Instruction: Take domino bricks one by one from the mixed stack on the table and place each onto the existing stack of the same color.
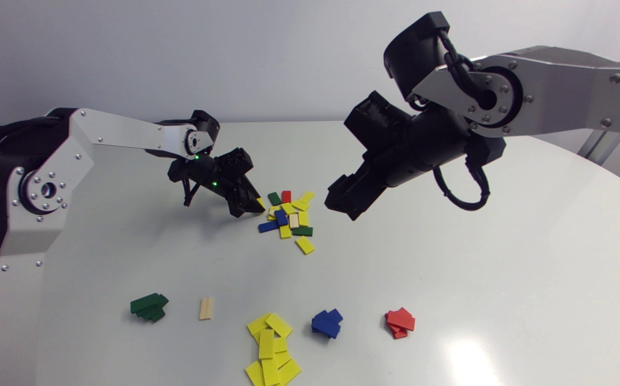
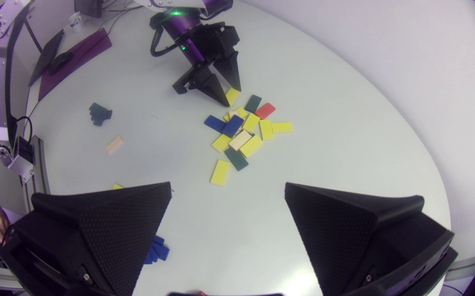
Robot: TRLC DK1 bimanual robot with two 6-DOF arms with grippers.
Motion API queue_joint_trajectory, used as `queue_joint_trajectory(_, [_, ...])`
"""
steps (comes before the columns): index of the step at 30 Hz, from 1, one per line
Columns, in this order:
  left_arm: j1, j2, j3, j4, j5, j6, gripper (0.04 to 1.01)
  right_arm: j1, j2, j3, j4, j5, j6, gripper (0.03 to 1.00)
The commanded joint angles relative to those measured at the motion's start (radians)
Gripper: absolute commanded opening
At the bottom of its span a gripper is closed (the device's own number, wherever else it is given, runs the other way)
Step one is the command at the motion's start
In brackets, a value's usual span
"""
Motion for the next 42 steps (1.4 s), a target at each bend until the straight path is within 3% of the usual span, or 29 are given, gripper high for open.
queue_joint_trajectory(1, [0.001,-0.100,-0.052,-0.011,0.001,0.024,0.351,-0.004,0.005,-0.031,0.010,-0.006,-0.011,0.969])
queue_joint_trajectory(9, [-0.013,-0.379,-0.270,-0.019,0.043,0.016,0.351,-0.004,-0.018,-0.051,0.018,-0.006,-0.013,0.969])
queue_joint_trajectory(21, [-0.102,-0.737,-0.707,-0.013,0.096,-0.007,0.351,0.007,-0.043,-0.080,0.036,-0.009,-0.011,0.970])
queue_joint_trajectory(29, [-0.176,-0.909,-0.986,0.072,0.115,-0.032,0.351,0.012,-0.070,-0.119,0.058,-0.009,-0.007,0.969])
queue_joint_trajectory(35, [-0.248,-1.016,-1.114,0.134,0.115,-0.095,0.352,0.013,-0.099,-0.146,0.061,-0.009,-0.007,0.969])
queue_joint_trajectory(42, [-0.317,-1.005,-1.235,0.276,0.112,-0.144,0.352,0.016,-0.118,-0.176,0.075,-0.009,-0.002,0.970])
